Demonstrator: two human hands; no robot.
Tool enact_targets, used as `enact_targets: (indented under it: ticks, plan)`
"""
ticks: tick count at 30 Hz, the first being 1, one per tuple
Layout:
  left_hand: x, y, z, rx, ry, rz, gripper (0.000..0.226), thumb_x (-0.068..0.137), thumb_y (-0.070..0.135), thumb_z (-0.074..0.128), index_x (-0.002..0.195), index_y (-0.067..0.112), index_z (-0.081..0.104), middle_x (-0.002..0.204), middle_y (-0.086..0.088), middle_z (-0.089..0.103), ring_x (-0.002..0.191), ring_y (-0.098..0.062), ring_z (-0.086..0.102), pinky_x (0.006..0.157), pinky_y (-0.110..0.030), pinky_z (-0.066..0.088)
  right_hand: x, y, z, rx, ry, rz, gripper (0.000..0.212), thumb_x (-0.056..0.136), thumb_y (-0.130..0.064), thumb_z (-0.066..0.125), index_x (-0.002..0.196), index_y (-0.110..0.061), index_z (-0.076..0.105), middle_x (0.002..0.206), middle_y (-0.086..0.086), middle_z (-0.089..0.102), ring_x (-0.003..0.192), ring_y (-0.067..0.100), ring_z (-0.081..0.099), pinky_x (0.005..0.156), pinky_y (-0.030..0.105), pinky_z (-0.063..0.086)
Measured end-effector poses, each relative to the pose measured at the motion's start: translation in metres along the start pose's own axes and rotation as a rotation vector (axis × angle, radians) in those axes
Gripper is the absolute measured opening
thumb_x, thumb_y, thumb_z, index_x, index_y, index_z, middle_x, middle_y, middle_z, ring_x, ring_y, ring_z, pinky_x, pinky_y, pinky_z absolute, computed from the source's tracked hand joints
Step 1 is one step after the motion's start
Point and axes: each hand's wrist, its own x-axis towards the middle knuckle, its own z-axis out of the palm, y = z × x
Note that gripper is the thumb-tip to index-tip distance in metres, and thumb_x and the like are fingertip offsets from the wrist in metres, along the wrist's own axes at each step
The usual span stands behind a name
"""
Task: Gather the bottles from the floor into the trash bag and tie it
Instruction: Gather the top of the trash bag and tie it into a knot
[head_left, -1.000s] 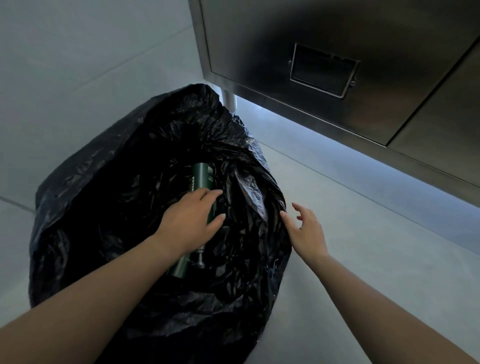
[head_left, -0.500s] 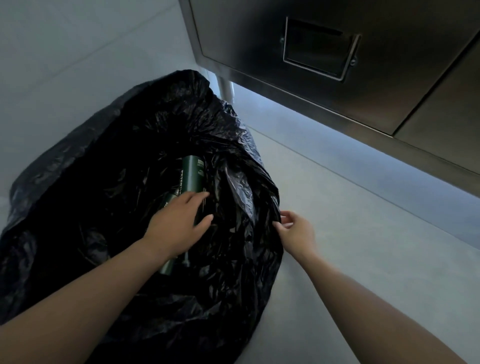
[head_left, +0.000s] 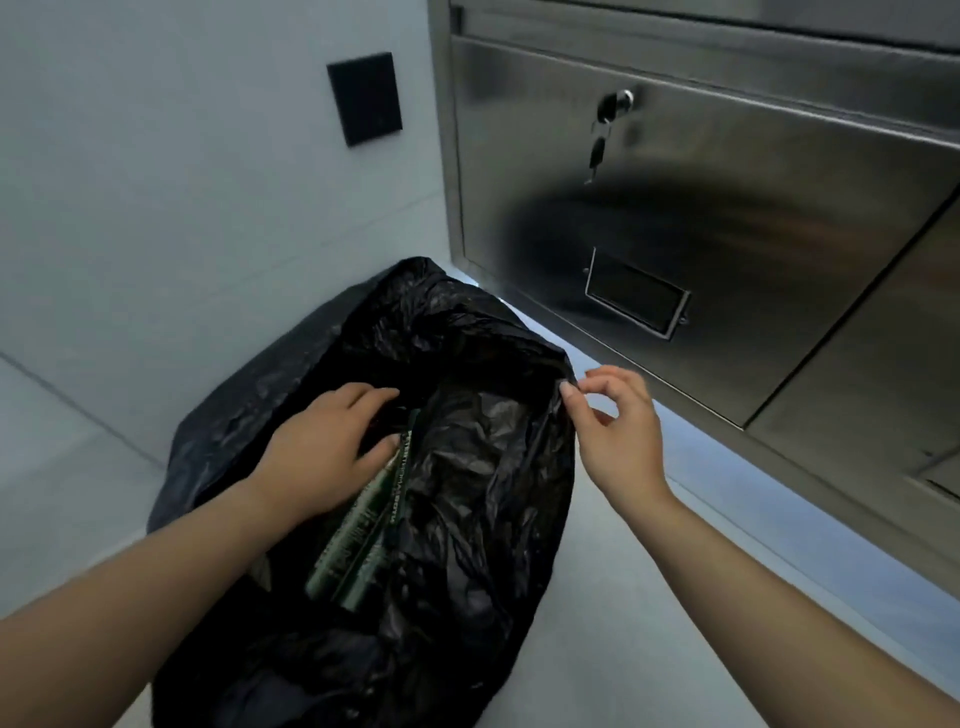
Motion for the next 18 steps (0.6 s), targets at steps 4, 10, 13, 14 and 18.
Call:
enact_targets:
  ticks: [4, 10, 13, 14, 18]
  plan:
    - [-0.01, -0.025, -0.016, 0.007, 0.129, -0.029, 0.052, 0.089, 0.042, 0.053, 0.135, 0.021, 0.045, 0.133, -0.004, 0.051, 0.119, -0.026, 0.051, 0.087, -0.04, 0.051, -0.012, -0.009, 0.033, -0.008, -0.048, -0.063, 0.017, 0.082, -0.028, 0.069, 0.069, -0.032, 0.059, 0.112, -0.014, 0.052, 0.105, -0.003, 0.051, 0.087, 0.02, 0.043]
    - [-0.029, -0.083, -0.017, 0.064, 0.184, -0.119, 0.057, 0.082, 0.038, 0.063, 0.133, 0.016, 0.048, 0.139, -0.012, 0.046, 0.126, -0.033, 0.044, 0.1, -0.047, 0.041, -0.024, -0.022, 0.065, -0.029, -0.107, -0.167, 0.014, 0.083, -0.036, 0.063, 0.071, -0.036, 0.057, 0.12, -0.024, 0.057, 0.115, -0.007, 0.05, 0.096, 0.018, 0.038]
    - [-0.036, -0.104, -0.004, 0.024, 0.081, -0.263, 0.077, 0.079, 0.05, 0.063, 0.144, 0.022, 0.032, 0.15, -0.01, 0.031, 0.135, -0.032, 0.034, 0.105, -0.048, 0.037, -0.023, -0.029, 0.066, 0.028, -0.074, -0.153, 0.012, 0.085, -0.037, 0.06, 0.074, -0.037, 0.056, 0.102, -0.028, 0.065, 0.101, -0.003, 0.059, 0.087, 0.015, 0.044]
    - [-0.038, -0.108, 0.002, -0.002, 0.02, -0.295, 0.083, 0.079, 0.052, 0.063, 0.147, 0.024, 0.024, 0.152, -0.009, 0.028, 0.135, -0.031, 0.033, 0.105, -0.046, 0.037, -0.023, -0.03, 0.065, 0.04, -0.065, -0.147, 0.012, 0.086, -0.035, 0.06, 0.075, -0.038, 0.057, 0.093, -0.027, 0.066, 0.093, -0.001, 0.062, 0.081, 0.014, 0.046]
    - [-0.041, -0.115, 0.019, -0.034, -0.152, -0.298, 0.085, 0.083, 0.033, 0.063, 0.149, 0.025, 0.01, 0.141, -0.012, 0.042, 0.12, -0.032, 0.05, 0.093, -0.044, 0.047, -0.024, -0.022, 0.055, 0.006, -0.037, -0.12, 0.019, 0.088, -0.029, 0.061, 0.074, -0.04, 0.055, 0.075, -0.021, 0.063, 0.071, -0.001, 0.06, 0.063, 0.01, 0.045]
